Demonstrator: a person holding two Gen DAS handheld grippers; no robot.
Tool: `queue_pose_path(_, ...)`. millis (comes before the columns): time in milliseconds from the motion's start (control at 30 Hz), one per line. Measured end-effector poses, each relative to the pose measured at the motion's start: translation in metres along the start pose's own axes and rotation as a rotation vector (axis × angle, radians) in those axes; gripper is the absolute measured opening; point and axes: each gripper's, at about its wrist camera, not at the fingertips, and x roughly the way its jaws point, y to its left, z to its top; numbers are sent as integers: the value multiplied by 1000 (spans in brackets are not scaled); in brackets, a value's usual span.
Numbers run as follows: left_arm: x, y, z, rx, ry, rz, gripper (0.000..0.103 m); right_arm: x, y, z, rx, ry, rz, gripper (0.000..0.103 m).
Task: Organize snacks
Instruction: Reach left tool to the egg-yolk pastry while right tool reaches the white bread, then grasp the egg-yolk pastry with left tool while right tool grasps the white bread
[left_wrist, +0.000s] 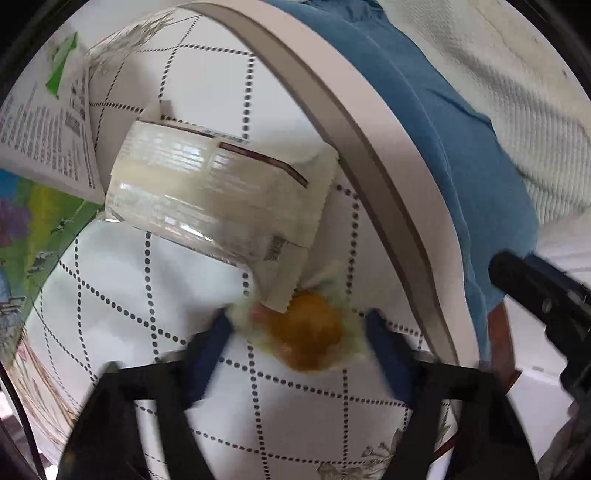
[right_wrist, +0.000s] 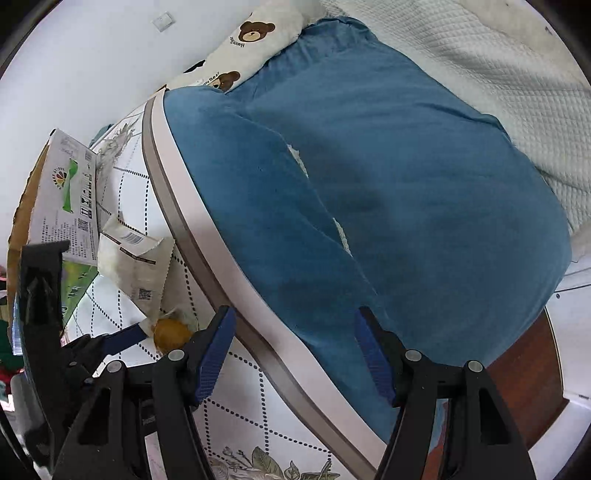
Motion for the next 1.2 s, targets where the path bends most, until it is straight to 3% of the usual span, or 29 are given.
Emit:
queue_pose_path(167,-12,28,-22,-15,-11,8,53,-5,34,9,-130,-8,49,69)
queue_pose_path(400,-37,111,-65,-230,2,-26,53,15,123,29,-459,34,86,69)
queue_pose_path(533,-40,146,-81,-369,0,-54,53,35,179,34,-670,54,32,72)
queue_pose_path(633,-40,163,-89,-430,-11,-47,53,65,213,30,-822,148,-32,74)
queue_pose_path(733,-37,177,-99,-479,-6,-55,53,82,223,24,-825,222,-42,72)
queue_pose_path(767,-35,177,-99,-487,-6,-52,53,83,222,23,-798,239,-26,69)
queue_pose_path(800,-34,180,-101,-496,-6,-52,53,84,220,20,-765,263,-15,59)
queue_pose_path(833,-34,187,-107,-512,-6,-56,53,84,218,18,-741,279,-6,57)
queue_pose_path(967,-33,201,-121,-551,-4,-64,53,80,204,-8,-632,349,61,56)
queue_pose_path(1200,-31,217,-142,-581,-10,-78,53,64,197,-77,-610,418,102,56)
